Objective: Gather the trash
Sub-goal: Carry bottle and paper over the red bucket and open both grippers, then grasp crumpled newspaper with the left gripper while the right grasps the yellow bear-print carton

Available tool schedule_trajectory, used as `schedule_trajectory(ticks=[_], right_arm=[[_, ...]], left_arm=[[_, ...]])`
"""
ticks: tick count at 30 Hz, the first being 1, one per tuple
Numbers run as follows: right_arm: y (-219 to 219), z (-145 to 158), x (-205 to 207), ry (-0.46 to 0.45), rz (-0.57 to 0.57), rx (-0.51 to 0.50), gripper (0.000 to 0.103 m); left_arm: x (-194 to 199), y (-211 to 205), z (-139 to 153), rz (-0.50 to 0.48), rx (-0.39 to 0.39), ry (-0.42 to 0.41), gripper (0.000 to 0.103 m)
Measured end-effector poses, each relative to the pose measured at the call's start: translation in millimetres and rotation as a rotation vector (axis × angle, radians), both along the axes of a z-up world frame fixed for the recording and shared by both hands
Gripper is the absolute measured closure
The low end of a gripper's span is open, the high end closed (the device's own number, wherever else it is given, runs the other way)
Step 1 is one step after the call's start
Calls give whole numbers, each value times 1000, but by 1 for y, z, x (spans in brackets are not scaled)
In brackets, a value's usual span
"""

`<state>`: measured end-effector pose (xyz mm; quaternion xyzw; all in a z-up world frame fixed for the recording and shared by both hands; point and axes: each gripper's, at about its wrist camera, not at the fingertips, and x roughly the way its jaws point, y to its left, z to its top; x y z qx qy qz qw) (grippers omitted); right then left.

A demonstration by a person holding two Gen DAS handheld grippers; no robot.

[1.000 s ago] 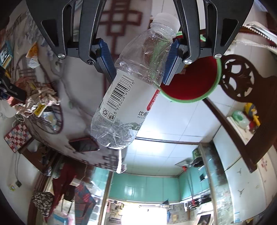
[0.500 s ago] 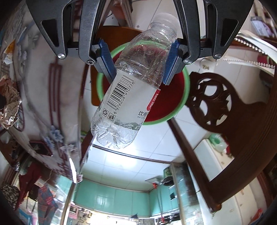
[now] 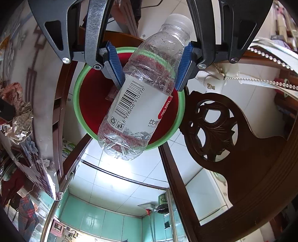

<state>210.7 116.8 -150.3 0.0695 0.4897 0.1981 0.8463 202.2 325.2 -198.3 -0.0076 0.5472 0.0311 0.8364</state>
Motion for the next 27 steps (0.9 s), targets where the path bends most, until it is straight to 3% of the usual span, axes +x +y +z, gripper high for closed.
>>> schedule_trajectory(ticks=[8,18,22,24,27], right_arm=[[22,-19,14,43,14,-2,74],[41,-15,19,-2,57,-7,71],[44,-11,17,-30,66,7,63],[43,-10,16,-33,67,13,57],[38,-5,12,-39,55,34,56]], left_arm=[[7,6,-9,17,-14,22,49],[8,14,-8,47,-27,26,48],[6,15,-6,56,-17,14,47],[4,14,-3,57,-2,4,41],[-2,11,6,54,9,-24,38]])
